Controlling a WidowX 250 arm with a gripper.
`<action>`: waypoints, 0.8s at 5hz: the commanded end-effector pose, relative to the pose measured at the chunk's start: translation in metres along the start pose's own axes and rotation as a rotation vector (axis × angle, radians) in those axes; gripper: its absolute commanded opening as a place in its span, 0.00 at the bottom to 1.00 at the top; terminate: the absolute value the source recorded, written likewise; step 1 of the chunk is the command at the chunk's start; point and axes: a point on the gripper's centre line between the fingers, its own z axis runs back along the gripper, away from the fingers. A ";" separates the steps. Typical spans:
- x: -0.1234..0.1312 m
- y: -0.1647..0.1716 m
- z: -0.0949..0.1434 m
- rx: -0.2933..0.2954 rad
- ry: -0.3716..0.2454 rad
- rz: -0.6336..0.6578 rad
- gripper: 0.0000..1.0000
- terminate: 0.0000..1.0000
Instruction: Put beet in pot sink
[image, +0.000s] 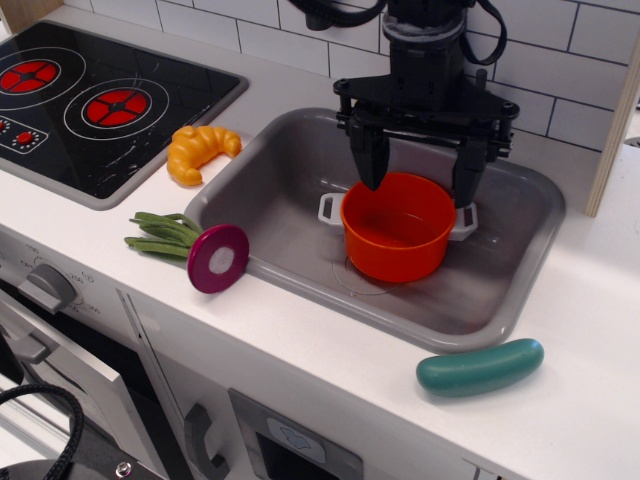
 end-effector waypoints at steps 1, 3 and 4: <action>0.000 0.000 0.000 0.000 0.000 0.000 1.00 0.00; -0.016 0.055 0.024 -0.048 -0.125 0.204 1.00 0.00; -0.018 0.090 0.031 -0.025 -0.153 0.335 1.00 0.00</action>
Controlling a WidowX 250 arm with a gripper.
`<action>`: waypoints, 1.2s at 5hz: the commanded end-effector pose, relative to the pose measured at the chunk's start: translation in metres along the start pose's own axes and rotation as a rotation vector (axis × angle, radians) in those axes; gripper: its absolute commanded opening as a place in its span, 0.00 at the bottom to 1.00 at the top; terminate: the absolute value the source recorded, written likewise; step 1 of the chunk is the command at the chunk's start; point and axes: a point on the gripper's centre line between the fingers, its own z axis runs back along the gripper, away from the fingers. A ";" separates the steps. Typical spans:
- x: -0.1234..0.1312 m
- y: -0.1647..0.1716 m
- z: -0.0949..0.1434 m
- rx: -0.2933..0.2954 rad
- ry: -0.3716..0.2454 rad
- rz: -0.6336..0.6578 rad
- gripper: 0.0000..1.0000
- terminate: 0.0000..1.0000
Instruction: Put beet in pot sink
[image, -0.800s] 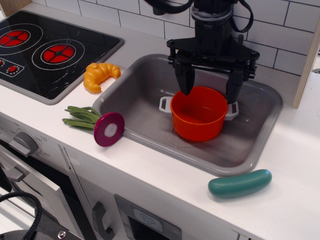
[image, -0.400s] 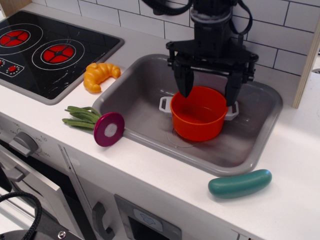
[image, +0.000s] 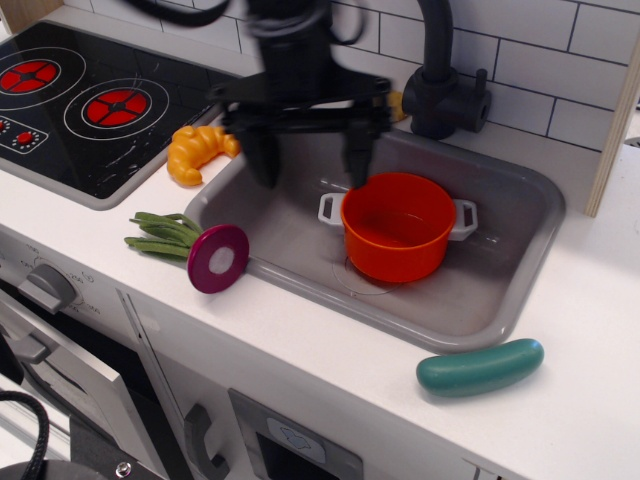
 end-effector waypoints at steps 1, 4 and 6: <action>0.018 0.058 0.028 0.073 -0.136 0.242 1.00 0.00; -0.025 0.113 0.006 0.062 -0.082 0.570 1.00 0.00; -0.018 0.104 -0.026 0.056 -0.051 0.775 1.00 0.00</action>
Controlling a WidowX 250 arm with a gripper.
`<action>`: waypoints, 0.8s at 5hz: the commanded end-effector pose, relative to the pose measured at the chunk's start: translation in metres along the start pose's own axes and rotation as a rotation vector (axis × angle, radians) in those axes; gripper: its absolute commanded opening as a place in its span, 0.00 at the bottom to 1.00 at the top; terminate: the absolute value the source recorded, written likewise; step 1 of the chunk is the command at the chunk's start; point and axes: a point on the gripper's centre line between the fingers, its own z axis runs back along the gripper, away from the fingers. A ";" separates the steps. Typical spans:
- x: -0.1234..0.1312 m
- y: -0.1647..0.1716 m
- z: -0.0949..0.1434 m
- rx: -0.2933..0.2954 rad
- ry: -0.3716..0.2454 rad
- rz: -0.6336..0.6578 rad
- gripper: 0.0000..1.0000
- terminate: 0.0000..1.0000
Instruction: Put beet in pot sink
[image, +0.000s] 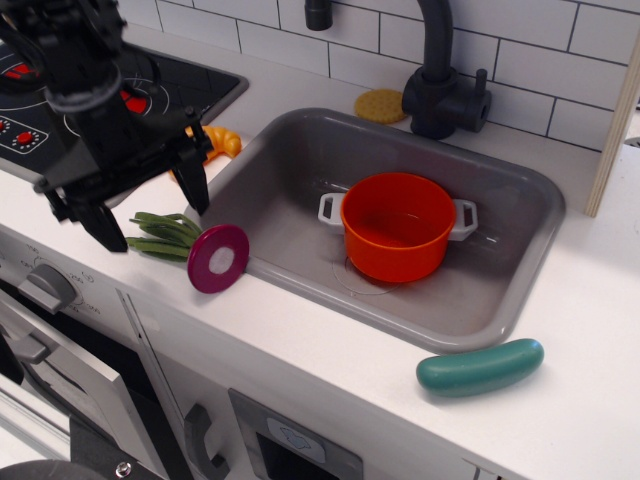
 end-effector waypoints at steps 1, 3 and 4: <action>0.001 -0.013 -0.026 0.002 -0.060 0.100 1.00 0.00; 0.009 -0.015 -0.024 0.025 -0.021 0.106 0.00 0.00; 0.014 -0.030 0.003 0.061 0.059 0.140 0.00 0.00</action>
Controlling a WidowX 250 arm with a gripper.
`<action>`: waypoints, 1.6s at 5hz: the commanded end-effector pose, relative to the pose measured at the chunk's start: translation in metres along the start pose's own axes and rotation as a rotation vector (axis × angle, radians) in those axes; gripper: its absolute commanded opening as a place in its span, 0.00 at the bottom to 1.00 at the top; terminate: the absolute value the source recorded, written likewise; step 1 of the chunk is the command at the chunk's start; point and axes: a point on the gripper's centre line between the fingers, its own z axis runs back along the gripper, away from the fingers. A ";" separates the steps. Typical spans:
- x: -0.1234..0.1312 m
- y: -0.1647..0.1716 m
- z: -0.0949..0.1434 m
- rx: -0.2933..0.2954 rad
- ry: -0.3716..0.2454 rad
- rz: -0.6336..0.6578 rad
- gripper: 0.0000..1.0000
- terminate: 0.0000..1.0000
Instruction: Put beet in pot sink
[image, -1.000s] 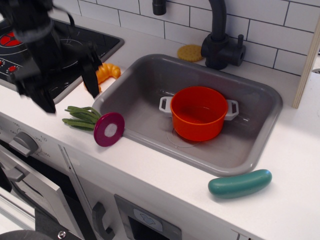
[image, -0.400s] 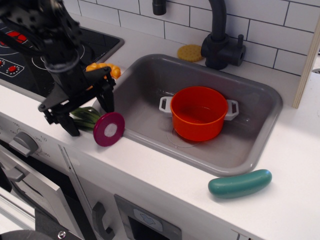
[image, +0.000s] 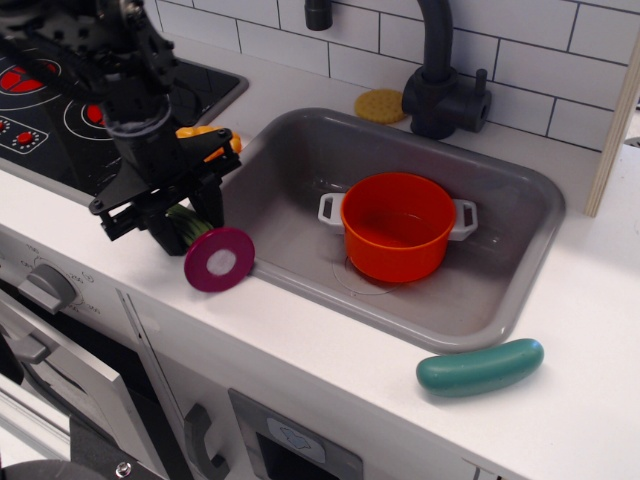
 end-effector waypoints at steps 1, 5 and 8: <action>-0.006 -0.046 0.063 -0.021 0.113 0.105 0.00 0.00; -0.049 -0.145 0.044 -0.523 -0.272 -0.105 0.00 0.00; -0.038 -0.158 0.023 -0.466 -0.316 -0.111 0.00 0.00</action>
